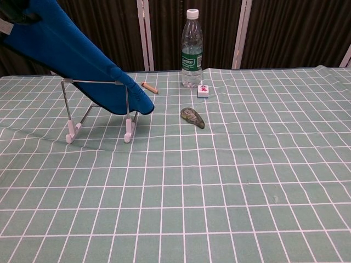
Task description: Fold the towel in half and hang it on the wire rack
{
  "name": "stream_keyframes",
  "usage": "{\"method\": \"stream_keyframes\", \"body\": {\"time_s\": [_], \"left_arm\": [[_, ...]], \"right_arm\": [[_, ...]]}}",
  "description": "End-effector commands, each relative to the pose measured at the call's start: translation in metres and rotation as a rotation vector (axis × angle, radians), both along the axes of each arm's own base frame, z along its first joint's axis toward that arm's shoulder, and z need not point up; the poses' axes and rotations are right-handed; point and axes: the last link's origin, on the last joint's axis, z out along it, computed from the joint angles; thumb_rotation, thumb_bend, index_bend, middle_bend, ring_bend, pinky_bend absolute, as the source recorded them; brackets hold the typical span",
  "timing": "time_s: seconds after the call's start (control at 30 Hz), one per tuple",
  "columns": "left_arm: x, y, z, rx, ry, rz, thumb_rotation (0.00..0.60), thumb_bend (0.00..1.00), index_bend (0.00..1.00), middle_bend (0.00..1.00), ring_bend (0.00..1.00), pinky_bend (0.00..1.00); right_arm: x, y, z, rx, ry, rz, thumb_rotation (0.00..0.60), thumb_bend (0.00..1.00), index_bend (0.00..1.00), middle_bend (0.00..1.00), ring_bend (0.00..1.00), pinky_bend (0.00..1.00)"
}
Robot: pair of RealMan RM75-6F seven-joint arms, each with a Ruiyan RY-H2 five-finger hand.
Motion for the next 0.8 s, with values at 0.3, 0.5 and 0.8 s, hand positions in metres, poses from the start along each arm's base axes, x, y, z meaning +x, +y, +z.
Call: {"method": "stream_keyframes", "body": {"time_s": [0.3, 0.5, 0.8], "left_arm": [[-0.007, -0.016, 0.004, 0.017, 0.104, 0.046, 0.6, 0.73, 0.92, 0.97, 0.95, 1.0], [-0.005, -0.02, -0.006, 0.002, 0.157, 0.044, 0.6, 0.72, 0.92, 0.97, 0.95, 1.0], [0.01, -0.006, -0.022, -0.006, 0.199, 0.032, 0.6, 0.73, 0.92, 0.97, 0.95, 1.0]], "right_arm": [[0.0, -0.001, -0.001, 0.005, 0.002, 0.0, 0.6, 0.0, 0.13, 0.0, 0.0, 0.0], [0.0, -0.001, -0.003, 0.011, 0.006, -0.001, 0.6, 0.0, 0.13, 0.0, 0.0, 0.0], [-0.001, -0.002, -0.006, 0.021, 0.012, -0.007, 0.6, 0.0, 0.13, 0.0, 0.0, 0.0]]}}
